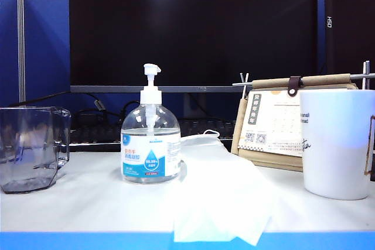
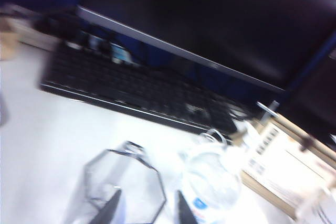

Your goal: Swap the positions of the transparent plastic cup and the white ceramic cup.

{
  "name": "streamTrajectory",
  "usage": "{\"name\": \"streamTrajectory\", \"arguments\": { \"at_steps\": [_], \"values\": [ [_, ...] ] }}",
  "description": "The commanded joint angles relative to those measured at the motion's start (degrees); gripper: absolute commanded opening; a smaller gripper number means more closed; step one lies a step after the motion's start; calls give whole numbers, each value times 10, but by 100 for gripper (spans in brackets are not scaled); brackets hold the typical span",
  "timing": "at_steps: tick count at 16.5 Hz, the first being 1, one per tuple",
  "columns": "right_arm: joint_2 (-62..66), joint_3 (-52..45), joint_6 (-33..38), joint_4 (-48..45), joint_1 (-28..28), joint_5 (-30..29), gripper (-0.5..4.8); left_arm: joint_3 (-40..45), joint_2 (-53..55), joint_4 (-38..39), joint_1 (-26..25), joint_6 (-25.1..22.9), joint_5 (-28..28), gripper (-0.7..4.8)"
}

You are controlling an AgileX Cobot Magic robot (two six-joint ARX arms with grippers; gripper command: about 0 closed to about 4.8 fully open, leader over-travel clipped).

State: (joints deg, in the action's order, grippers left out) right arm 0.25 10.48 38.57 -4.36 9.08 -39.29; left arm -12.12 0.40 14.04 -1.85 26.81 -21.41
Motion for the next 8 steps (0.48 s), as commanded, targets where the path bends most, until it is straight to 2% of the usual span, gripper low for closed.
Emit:
{"name": "streamTrajectory", "arguments": {
  "at_steps": [1, 2, 5, 8],
  "values": [
    [11, 46, -11, 35, 0, 4, 248, -58, 57, 89, 0, -2, 14, 192],
    [25, 62, -11, 49, 0, 1, 248, -75, 92, 104, 0, 3, 8, 193],
    [103, 140, -47, 100, 0, -33, 267, -136, 255, 130, 0, -6, 14, 252],
    [160, 227, -109, 117, 0, -41, 268, -170, 383, 120, 0, -19, 23, 261]
  ]
}}
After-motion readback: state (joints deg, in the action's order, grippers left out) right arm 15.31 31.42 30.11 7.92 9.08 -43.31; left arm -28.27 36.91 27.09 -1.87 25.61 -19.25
